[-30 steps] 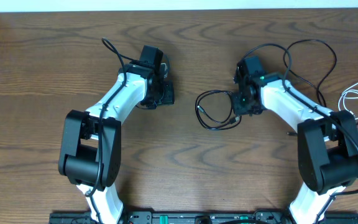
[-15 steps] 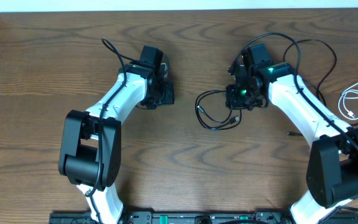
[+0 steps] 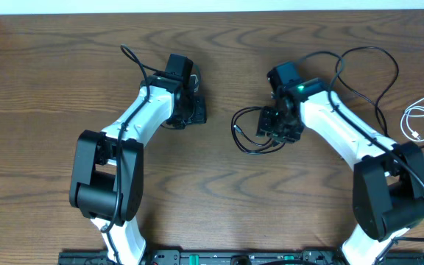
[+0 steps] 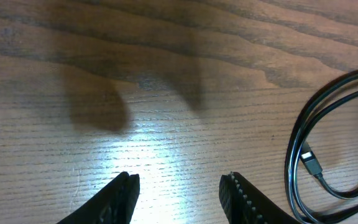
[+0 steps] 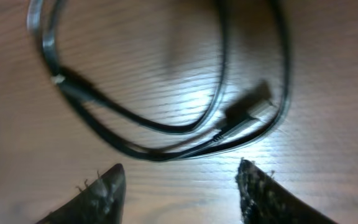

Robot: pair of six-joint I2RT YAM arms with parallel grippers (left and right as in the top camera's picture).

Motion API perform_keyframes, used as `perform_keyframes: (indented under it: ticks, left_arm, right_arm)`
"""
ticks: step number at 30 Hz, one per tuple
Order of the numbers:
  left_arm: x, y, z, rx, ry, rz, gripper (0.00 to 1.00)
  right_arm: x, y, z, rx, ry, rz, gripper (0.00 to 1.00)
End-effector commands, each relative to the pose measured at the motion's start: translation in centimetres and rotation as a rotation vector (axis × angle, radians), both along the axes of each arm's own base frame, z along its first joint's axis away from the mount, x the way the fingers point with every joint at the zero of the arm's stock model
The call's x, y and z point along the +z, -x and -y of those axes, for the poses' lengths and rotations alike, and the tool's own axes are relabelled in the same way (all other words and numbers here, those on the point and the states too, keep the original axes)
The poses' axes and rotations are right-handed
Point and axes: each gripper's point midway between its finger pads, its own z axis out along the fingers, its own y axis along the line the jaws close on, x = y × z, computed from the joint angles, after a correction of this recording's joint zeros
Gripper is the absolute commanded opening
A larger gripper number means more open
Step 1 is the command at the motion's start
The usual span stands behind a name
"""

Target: Untangle cables

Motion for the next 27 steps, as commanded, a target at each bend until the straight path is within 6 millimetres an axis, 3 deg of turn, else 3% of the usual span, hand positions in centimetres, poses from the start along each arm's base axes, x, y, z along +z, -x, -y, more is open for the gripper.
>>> perform_keyframes:
  ticks: [1,9,14,22,27]
  left_arm:
    - [-0.6,0.3,-0.1,-0.006,0.001,-0.02,0.48]
    - [-0.6,0.3,-0.1,-0.006,0.002,-0.019,0.48]
    - [-0.6,0.3,-0.1,-0.006,0.002,-0.02,0.48]
    - [-0.6,0.3,-0.1,-0.006,0.002,-0.019,0.48]
    - [-0.6,0.3,-0.1,-0.007,0.002,-0.019,0.48]
  right_arm:
    - [-1.4,0.2,1.4,-0.262,0.122,-0.022,0.62]
    - [-2.7,1.4,2.8,-0.407,0.203,-0.038,0.73]
    - [-4.1,2.1,3.2,-0.516,0.201,-0.052,0.67]
    - [-5.9,1.7,3.0,-0.523,0.161,-0.008,0.59]
    - [-6.1,2.0,3.1,-0.523,0.164,-0.012,0.38]
